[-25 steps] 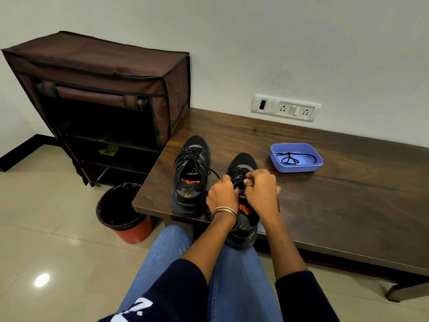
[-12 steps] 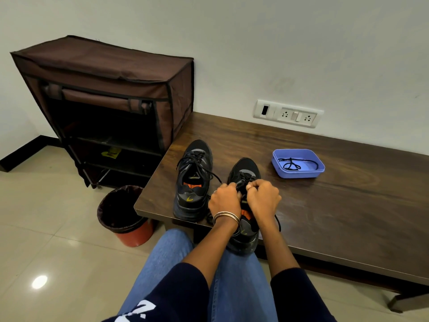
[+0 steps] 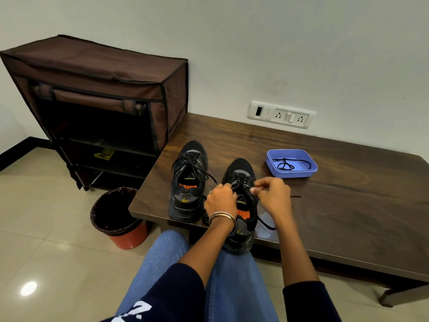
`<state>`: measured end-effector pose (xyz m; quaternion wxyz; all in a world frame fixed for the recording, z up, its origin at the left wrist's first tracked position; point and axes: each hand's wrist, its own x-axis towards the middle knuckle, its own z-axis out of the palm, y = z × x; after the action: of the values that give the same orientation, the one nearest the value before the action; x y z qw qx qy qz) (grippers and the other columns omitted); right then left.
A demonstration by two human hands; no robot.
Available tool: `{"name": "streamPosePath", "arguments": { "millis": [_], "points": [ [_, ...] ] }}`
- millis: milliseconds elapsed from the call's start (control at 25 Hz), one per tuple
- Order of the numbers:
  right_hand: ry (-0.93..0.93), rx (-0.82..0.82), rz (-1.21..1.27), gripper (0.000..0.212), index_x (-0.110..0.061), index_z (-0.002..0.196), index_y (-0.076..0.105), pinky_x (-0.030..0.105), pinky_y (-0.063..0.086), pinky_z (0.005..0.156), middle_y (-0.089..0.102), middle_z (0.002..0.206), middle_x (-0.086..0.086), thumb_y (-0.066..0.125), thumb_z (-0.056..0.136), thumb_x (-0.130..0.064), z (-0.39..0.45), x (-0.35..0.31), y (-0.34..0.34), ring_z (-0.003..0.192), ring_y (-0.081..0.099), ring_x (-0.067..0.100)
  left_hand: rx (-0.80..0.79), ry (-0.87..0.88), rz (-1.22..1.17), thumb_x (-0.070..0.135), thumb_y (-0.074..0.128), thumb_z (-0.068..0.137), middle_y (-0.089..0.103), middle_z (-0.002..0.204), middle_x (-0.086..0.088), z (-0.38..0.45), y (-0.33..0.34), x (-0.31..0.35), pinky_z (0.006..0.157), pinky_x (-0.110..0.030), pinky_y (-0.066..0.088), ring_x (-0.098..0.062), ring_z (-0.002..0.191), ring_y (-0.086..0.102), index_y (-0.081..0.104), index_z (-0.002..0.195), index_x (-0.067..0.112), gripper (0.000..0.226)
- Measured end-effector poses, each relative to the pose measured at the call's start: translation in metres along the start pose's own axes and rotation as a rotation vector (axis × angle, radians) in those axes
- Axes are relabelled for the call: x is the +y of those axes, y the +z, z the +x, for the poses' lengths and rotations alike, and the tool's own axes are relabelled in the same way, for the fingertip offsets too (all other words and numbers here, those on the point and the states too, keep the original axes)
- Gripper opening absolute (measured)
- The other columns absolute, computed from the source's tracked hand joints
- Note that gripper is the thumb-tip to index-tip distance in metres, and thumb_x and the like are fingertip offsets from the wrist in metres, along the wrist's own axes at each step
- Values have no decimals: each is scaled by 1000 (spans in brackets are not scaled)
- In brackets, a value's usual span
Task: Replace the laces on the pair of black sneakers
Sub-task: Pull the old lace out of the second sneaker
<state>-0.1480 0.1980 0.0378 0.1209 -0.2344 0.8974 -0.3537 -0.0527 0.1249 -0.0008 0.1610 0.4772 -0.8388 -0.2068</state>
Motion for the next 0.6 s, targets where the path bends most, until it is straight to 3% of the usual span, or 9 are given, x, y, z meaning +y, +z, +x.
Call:
{"name": "streamPosePath", "arguments": {
  "millis": [80,160,360,480,600],
  "points": [
    [-76,-115,-187,19,-4,95,67,37,51,83,66,94,13,75,81,-14,-8,-4,20,93,61,26,-20,-7,-5,34,53,95,60,113,-3,0,2,-1,73,-36,49,-28,104,61,62,115,22,25],
    [-130,-1,-335,19,-3,100,64,35,46,81,60,107,15,69,84,-12,-14,-1,38,103,56,31,-30,-10,-17,35,53,94,58,115,-3,1,4,-2,74,-37,49,-28,105,60,60,117,23,26],
    [-41,111,-244,14,-3,97,66,33,47,76,64,103,15,60,88,-11,-15,6,45,95,59,30,-49,35,-109,49,53,90,56,119,-3,8,13,-10,82,-39,48,-27,109,56,56,128,26,44],
    [-9,70,-241,15,-1,94,67,37,52,76,68,96,17,54,91,-9,-16,1,44,90,62,32,89,148,-299,61,35,88,59,109,-3,10,16,-14,83,-40,48,-27,103,56,64,120,22,58],
    [7,27,-224,16,1,94,65,36,49,71,67,96,18,51,93,-7,-17,2,42,88,63,35,66,250,-323,40,42,96,60,107,-5,31,9,-3,88,-42,46,-26,101,55,68,115,21,38]
  ]
}}
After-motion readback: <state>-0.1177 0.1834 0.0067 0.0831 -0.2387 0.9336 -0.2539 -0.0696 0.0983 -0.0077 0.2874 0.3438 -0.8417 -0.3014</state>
